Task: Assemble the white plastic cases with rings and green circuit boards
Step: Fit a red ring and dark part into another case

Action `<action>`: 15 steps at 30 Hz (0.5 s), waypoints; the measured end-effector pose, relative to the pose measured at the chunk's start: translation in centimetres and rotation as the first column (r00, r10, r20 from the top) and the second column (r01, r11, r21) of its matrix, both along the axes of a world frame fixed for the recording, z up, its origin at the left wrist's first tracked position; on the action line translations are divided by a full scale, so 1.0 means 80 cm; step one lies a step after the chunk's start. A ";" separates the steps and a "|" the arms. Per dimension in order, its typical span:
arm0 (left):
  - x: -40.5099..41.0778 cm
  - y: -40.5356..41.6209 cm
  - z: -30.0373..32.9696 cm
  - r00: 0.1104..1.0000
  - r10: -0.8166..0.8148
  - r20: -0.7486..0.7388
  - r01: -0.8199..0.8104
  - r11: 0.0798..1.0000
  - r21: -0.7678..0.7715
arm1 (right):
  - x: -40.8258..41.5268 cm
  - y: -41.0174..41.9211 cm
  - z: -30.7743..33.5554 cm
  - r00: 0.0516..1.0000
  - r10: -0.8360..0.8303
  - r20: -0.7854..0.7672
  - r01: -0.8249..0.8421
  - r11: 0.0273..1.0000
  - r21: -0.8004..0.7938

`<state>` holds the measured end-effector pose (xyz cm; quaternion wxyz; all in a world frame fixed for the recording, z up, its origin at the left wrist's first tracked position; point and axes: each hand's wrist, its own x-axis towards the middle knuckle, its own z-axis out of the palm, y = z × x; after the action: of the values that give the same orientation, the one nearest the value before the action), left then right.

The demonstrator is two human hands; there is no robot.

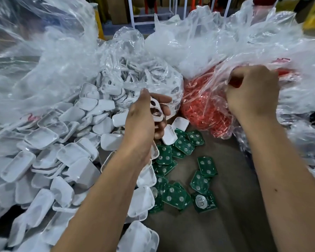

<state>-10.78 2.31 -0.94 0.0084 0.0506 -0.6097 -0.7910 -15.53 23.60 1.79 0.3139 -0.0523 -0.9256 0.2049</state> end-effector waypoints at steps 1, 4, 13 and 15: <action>0.000 0.000 0.000 1.000 0.010 -0.008 -0.011 1.000 -0.015 | 0.001 0.000 -0.001 1.000 -0.006 -0.021 0.006 1.000 -0.005; 0.000 -0.002 -0.001 0.999 0.044 -0.004 -0.044 0.997 -0.061 | 0.002 0.001 -0.001 0.996 -0.036 -0.084 0.030 0.997 -0.064; -0.004 -0.006 0.000 0.997 0.064 0.039 -0.061 0.995 -0.082 | 0.015 -0.002 0.008 0.886 -0.127 -0.446 0.017 0.970 -0.243; -0.003 -0.007 0.001 0.997 0.063 0.037 -0.061 0.997 -0.044 | 0.023 -0.012 0.012 0.811 -0.058 -0.582 -0.093 0.969 -0.228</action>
<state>-11.02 1.75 -0.82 0.0224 0.0845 -0.6247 -0.7760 -13.68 22.61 2.78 0.5720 -0.0166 -0.7522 0.3267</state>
